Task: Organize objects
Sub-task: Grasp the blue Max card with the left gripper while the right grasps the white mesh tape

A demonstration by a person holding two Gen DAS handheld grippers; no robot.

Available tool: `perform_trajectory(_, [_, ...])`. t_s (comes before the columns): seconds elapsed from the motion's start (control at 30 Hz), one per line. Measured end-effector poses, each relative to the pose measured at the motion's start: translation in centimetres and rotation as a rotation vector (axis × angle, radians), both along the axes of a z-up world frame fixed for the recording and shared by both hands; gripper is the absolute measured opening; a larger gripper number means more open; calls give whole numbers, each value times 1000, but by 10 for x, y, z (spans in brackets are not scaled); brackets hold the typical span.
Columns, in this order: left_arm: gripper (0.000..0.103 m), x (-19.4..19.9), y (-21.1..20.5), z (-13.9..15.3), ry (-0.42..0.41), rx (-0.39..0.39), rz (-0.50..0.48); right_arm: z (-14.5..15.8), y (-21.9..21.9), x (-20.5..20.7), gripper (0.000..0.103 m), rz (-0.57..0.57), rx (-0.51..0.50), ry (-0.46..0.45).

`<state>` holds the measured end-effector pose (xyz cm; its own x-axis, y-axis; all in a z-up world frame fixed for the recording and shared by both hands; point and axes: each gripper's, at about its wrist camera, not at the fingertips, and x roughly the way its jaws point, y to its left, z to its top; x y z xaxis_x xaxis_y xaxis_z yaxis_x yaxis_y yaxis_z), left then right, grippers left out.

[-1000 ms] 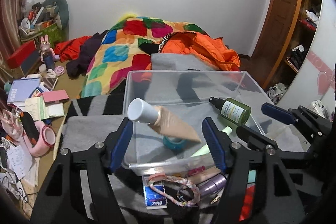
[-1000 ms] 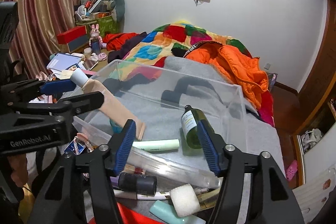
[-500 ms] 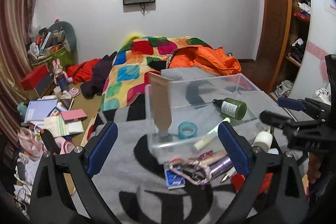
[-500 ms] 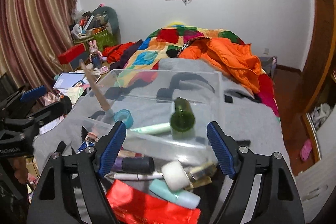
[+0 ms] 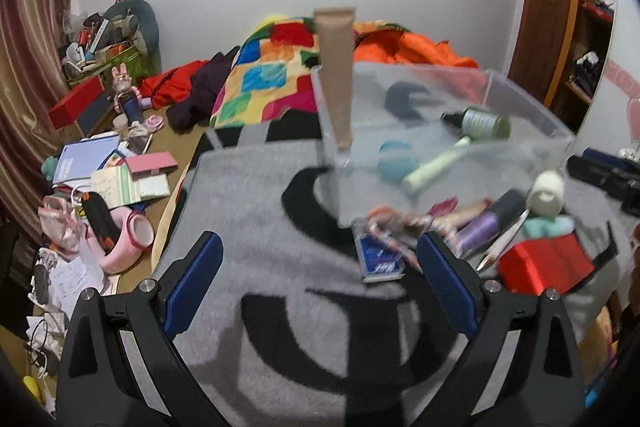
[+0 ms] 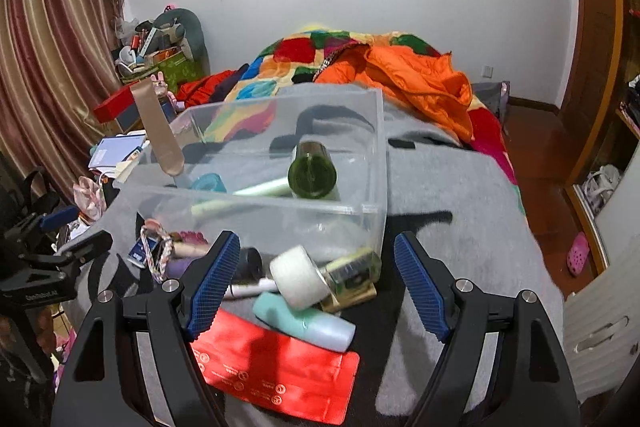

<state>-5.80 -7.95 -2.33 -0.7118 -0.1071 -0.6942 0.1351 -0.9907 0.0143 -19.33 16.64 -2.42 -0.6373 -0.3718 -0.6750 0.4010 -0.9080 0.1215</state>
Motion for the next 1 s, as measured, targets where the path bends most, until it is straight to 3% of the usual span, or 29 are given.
perform_trajectory(0.13, [98, 0, -4, -16, -43, 2, -4, -8, 4, 1, 77, -3, -2, -22])
perform_trajectory(0.33, [87, -10, 5, -33, -107, 4, -54, -19, 10, 2, 77, -9, -1, -48])
perform_trajectory(0.6, [55, -27, 19, -37, -108, 38, -96, -22, 8, 9, 76, 23, -4, -11])
perform_trajectory(0.73, [51, -31, 14, -37, -106, 80, -79, -26, -2, 8, 56, 57, 7, -15])
perform_trajectory(0.93, [31, -25, 9, -37, -84, 85, -71, -34, -14, 8, 27, 84, 38, -18])
perform_trajectory(1.0, [27, -20, 5, -37, -74, 97, -71, -33, -15, 10, 26, 86, 42, -7])
